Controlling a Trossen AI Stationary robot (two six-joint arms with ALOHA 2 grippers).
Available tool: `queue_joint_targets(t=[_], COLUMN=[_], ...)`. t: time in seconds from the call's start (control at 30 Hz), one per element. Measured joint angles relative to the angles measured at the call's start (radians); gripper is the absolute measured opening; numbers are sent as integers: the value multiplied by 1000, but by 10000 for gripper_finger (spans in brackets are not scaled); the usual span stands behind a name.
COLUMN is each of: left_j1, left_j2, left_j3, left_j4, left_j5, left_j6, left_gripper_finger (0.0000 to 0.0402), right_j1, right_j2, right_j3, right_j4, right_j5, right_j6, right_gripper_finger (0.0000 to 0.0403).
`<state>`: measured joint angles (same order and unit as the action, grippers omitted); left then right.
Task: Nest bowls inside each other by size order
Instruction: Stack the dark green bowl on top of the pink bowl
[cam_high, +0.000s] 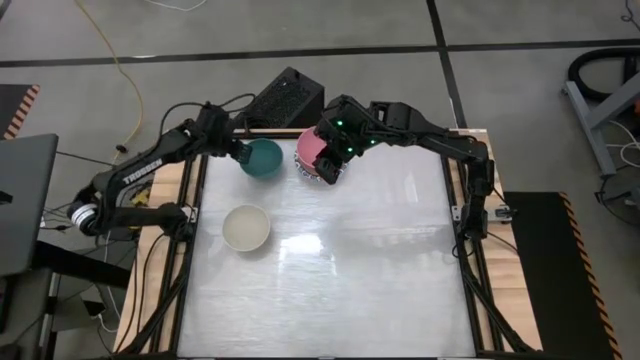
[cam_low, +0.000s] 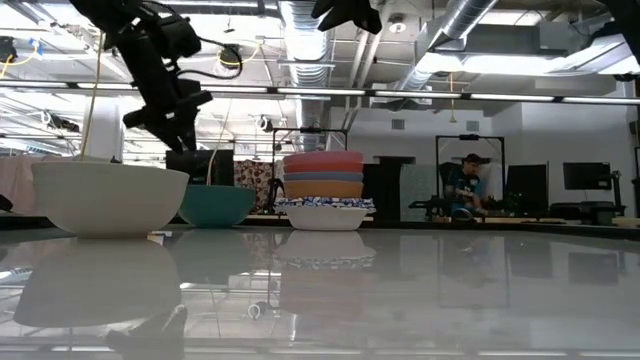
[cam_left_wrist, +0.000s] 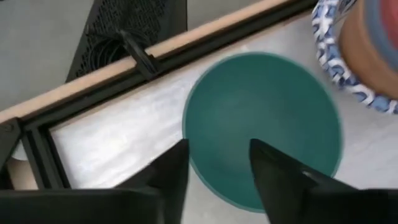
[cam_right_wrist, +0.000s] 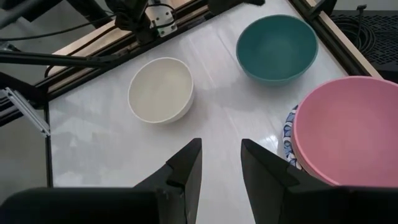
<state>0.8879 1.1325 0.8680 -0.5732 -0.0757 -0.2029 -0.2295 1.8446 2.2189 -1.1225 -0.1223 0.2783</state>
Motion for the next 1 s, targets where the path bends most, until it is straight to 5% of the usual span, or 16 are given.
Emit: queue_joint_targets(t=[0.23, 0.37, 0.47, 0.63, 0.9, 1.0], left_j1=[0, 0, 2, 1, 2, 2], left_j2=[140, 219, 262, 333, 374, 359], left_j3=[0, 0, 0, 0, 0, 0], left_j4=[-10, -3, 8, 18, 25, 34], left_j5=[-1, -70, -19, 55, 65, 68], left_j6=[-67, -89, -77, -71, -22, -27], left_gripper_finger=[255, 271, 266, 211, 37, 9], right_j1=[2, 10, 22, 36, 61, 69], right_j2=[0, 0, 0, 0, 0, 1], right_j3=[0, 0, 0, 0, 0, 0], right_j4=[0, 0, 0, -1, 0, -1], right_j5=[0, 0, 0, 0, 0, 38], right_j6=[1, 1, 0, 1, 1, 10], right_gripper_finger=[132, 132, 132, 132, 132, 132])
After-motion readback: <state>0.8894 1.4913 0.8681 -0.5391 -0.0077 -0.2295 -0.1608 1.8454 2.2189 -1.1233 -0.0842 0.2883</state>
